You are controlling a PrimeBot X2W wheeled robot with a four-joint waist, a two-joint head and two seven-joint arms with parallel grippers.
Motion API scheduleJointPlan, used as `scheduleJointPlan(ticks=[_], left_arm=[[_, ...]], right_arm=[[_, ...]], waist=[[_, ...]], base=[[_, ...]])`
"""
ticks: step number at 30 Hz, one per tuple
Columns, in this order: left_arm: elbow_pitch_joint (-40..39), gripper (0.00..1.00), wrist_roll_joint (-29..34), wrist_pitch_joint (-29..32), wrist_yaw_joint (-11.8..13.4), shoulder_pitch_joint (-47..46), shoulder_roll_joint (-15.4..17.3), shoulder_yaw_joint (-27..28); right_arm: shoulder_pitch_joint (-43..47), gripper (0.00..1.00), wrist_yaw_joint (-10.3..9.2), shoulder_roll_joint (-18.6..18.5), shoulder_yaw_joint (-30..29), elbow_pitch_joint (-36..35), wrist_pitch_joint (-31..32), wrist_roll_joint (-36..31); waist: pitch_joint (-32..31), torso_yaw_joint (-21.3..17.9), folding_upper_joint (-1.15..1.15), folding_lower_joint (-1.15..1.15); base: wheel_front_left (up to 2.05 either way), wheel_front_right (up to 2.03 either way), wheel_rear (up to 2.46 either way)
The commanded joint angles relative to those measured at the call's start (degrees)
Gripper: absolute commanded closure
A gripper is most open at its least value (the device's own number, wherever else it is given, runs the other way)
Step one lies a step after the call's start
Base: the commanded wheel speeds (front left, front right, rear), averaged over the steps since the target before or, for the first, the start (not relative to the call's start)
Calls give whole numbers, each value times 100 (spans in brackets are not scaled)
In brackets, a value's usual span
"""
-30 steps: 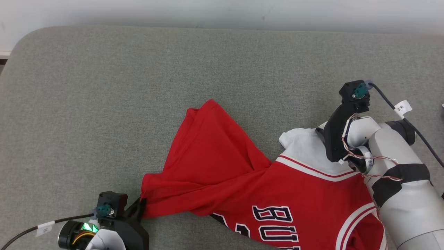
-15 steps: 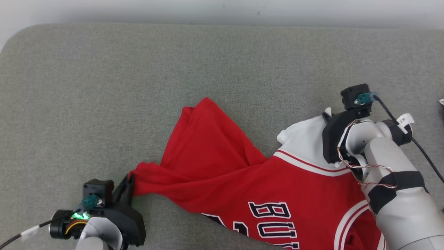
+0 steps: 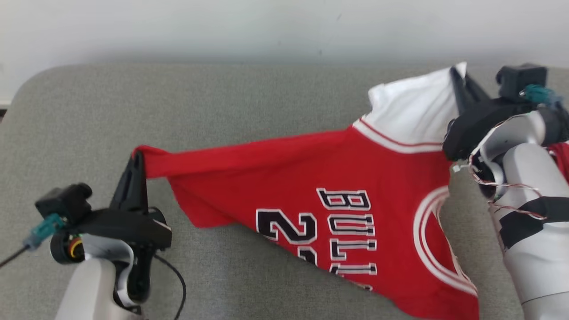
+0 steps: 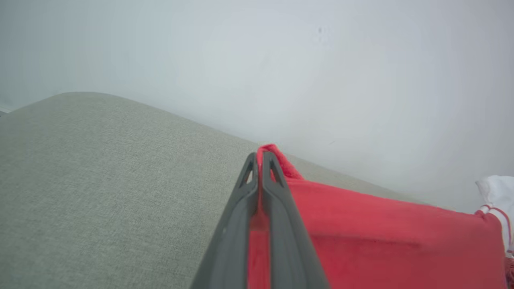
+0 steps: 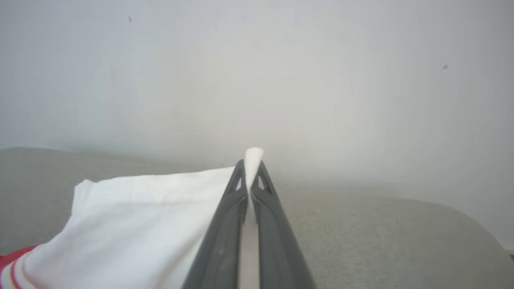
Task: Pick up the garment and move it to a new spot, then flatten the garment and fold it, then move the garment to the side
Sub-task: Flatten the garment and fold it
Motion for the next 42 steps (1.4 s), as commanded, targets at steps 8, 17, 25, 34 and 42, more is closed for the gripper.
scheduleJointPlan(ticks=[8,17,25,34,42], left_arm=[[-348,100,-517,426,3,-722,67,262],[-573,100,-1029,966,57,-1656,-12,345],[-677,100,-1149,1206,139,-2223,-11,282],[-784,100,-1180,1404,194,-2463,14,207],[-650,100,-1240,1457,224,-2608,-7,193]], right_arm=[[-194,100,-13,-173,-249,-862,-620,-113],[-478,100,-13,-400,-256,-1789,-916,-70],[-663,100,-13,-518,-440,-2270,-923,-275],[-654,100,-13,-634,-634,-2706,-855,-316],[-922,100,-13,-727,-305,-2523,-715,-120]], waist=[[-625,-253,-2,-1],[-944,-521,-2,-1],[-996,-735,-2,-1],[-941,-869,-2,-1],[-654,-929,-2,-1]], base=[[0,0,0],[0,0,0],[0,0,0],[0,0,0],[0,0,0]])
